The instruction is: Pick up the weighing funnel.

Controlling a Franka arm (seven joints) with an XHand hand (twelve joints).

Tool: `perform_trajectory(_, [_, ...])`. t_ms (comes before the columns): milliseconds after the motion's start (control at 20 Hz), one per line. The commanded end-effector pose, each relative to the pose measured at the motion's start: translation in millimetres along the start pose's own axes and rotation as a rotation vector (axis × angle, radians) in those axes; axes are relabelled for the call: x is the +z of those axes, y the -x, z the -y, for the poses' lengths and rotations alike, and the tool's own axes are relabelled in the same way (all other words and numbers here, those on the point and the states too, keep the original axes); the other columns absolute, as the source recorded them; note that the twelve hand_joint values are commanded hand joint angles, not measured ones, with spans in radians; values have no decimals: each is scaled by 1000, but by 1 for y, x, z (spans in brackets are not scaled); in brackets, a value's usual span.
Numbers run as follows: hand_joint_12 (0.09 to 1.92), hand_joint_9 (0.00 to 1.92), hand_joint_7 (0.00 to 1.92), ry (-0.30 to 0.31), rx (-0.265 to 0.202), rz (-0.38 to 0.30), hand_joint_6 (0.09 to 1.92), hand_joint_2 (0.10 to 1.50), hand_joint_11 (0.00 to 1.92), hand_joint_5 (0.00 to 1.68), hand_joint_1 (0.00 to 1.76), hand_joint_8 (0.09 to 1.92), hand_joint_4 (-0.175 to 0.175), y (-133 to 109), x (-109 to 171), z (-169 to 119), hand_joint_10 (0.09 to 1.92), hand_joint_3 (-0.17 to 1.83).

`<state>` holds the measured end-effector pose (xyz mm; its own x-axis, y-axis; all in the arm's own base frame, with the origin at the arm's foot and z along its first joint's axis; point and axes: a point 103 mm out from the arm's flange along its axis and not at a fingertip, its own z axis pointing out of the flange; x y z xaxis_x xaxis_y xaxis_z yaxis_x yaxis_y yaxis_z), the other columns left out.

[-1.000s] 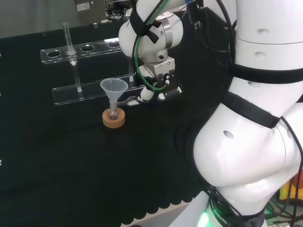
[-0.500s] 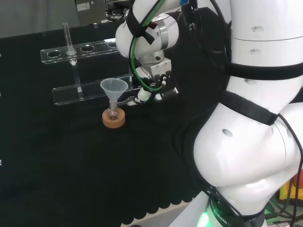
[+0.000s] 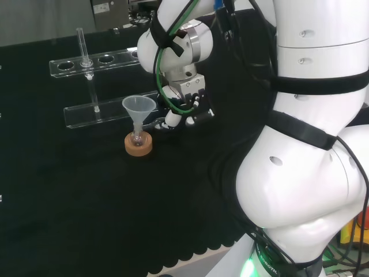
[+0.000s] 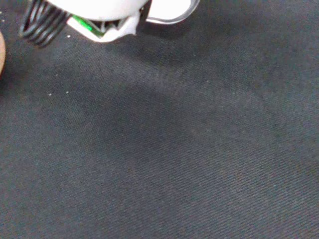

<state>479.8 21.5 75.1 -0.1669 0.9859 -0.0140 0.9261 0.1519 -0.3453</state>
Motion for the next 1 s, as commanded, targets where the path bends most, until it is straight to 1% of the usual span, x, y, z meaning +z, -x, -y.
perform_trajectory(50, [1317, 715, 490, -1, -1, 2, 672, 584, 439, 505, 909, 674, -54, 0, 3, 1, 522, 737])
perform_trajectory(350, [1319, 709, 485, -8, -8, -5, 672, 583, 437, 502, 907, 681, -54, -2, 10, 2, 531, 739])
perform_trajectory(450, [1319, 706, 481, -6, -8, 4, 671, 583, 436, 498, 907, 680, -54, -5, 10, 2, 532, 739])
perform_trajectory(800, [1320, 699, 473, 9, -19, 2, 664, 582, 433, 486, 906, 684, -55, -6, 11, 1, 537, 739])
perform_trajectory(1000, [1320, 698, 473, 12, -19, 8, 672, 587, 432, 506, 903, 687, -53, -7, 14, -1, 540, 741])
